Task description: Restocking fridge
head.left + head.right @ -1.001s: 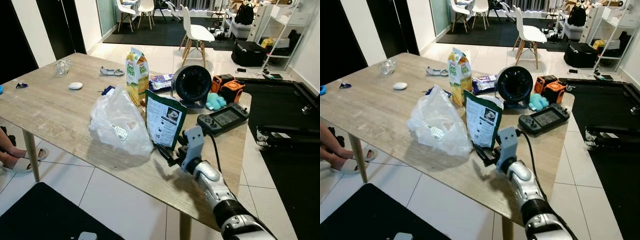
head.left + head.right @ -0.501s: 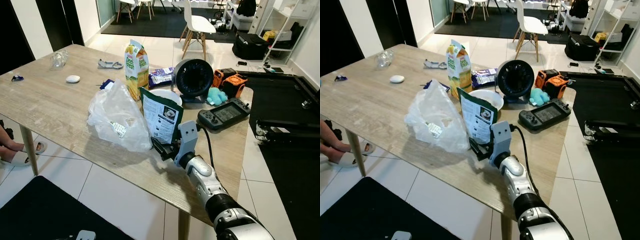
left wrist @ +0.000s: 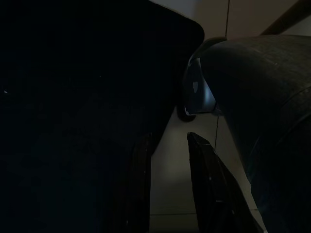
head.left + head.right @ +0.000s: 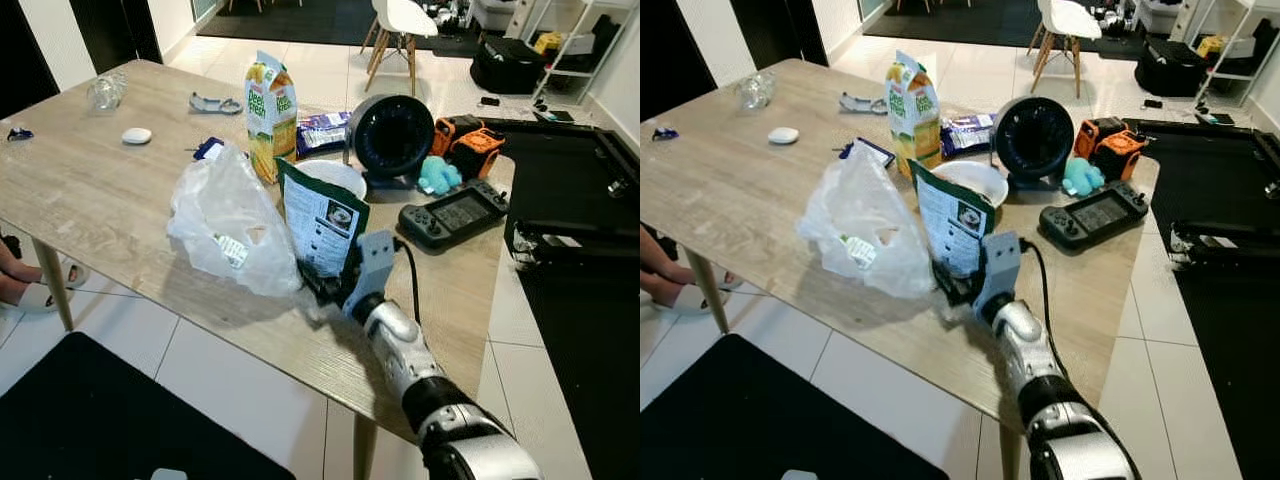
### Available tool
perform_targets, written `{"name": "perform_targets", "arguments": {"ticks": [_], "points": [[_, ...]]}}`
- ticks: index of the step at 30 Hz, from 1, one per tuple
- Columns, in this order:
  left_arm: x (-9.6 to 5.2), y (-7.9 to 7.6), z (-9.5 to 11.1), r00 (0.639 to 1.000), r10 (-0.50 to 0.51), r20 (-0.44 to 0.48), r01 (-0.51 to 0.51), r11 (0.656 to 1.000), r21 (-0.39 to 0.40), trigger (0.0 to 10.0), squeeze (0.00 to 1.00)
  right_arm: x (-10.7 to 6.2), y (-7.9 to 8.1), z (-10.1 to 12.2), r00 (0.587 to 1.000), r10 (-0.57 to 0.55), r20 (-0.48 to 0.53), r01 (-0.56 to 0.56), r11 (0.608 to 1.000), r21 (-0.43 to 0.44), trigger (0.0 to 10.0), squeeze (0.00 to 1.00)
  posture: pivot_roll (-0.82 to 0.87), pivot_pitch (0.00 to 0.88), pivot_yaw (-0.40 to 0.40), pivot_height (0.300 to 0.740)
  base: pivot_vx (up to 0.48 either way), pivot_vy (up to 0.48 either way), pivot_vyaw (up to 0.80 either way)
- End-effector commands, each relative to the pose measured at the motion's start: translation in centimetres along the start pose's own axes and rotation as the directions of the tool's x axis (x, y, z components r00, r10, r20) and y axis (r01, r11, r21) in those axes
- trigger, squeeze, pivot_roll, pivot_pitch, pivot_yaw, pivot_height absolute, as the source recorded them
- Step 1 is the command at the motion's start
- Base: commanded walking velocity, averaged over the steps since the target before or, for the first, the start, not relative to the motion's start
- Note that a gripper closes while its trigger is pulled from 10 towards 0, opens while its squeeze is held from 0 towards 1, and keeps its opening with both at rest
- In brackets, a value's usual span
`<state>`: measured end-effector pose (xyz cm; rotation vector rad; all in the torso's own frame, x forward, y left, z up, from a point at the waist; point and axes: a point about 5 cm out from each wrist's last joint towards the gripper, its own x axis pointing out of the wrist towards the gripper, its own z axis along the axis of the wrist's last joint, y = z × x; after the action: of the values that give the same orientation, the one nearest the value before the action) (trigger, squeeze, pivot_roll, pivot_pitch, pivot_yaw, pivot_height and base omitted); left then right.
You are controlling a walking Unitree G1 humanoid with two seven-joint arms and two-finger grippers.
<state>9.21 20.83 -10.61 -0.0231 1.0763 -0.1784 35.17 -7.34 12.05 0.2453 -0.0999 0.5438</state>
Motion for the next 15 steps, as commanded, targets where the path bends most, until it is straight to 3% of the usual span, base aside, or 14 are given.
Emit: {"name": "perform_targets", "arguments": {"ticks": [1, 12, 13, 14, 15], "points": [[0.1, -2.56, -2.02, 0.992, -0.105, -0.076, 0.105, 0.994, -0.004, 10.0, 0.0, 0.01, -0.35, 0.54, 1.0, -0.007, 0.03, 0.006, 1.0, 0.02, 10.0, 0.0, 0.12, 0.123, -0.061, 0.74, 0.0, 0.0, 0.0], [0.2, -2.71, -1.87, 0.992, -0.107, -0.073, 0.107, 0.994, -0.002, 10.0, 0.0, -0.19, -1.11, 0.97, 0.998, -0.021, 0.059, 0.018, 0.998, 0.053, 10.0, 0.0, 0.13, 0.111, -0.066, 0.74, 0.0, 0.0, 0.0], [0.19, -2.72, -1.91, 0.992, -0.107, -0.073, 0.107, 0.994, -0.002, 10.0, 0.0, -0.24, -0.88, 0.8, 0.998, -0.003, 0.057, 0.0, 0.998, 0.057, 3.5, 0.0, 0.13, 0.109, -0.066, 0.74, 0.0, 0.0, 0.0], [0.19, -2.72, -1.91, 0.992, -0.107, -0.073, 0.107, 0.994, -0.002, 10.0, 0.0, -0.24, -0.88, 0.8, 0.998, -0.003, 0.057, 0.0, 0.998, 0.057, 3.5, 0.0, 0.13, 0.109, -0.066, 0.74, 0.0, 0.0, 0.0], [0.18, -2.72, -1.93, 0.992, -0.107, -0.074, 0.107, 0.994, -0.003, 10.0, 0.0, -0.28, -0.63, 0.61, 0.998, 0.016, 0.054, -0.02, 0.997, 0.069, 0.0, 0.0, 0.13, 0.109, -0.066, 0.74, 0.0, 0.0, 0.0]]}}
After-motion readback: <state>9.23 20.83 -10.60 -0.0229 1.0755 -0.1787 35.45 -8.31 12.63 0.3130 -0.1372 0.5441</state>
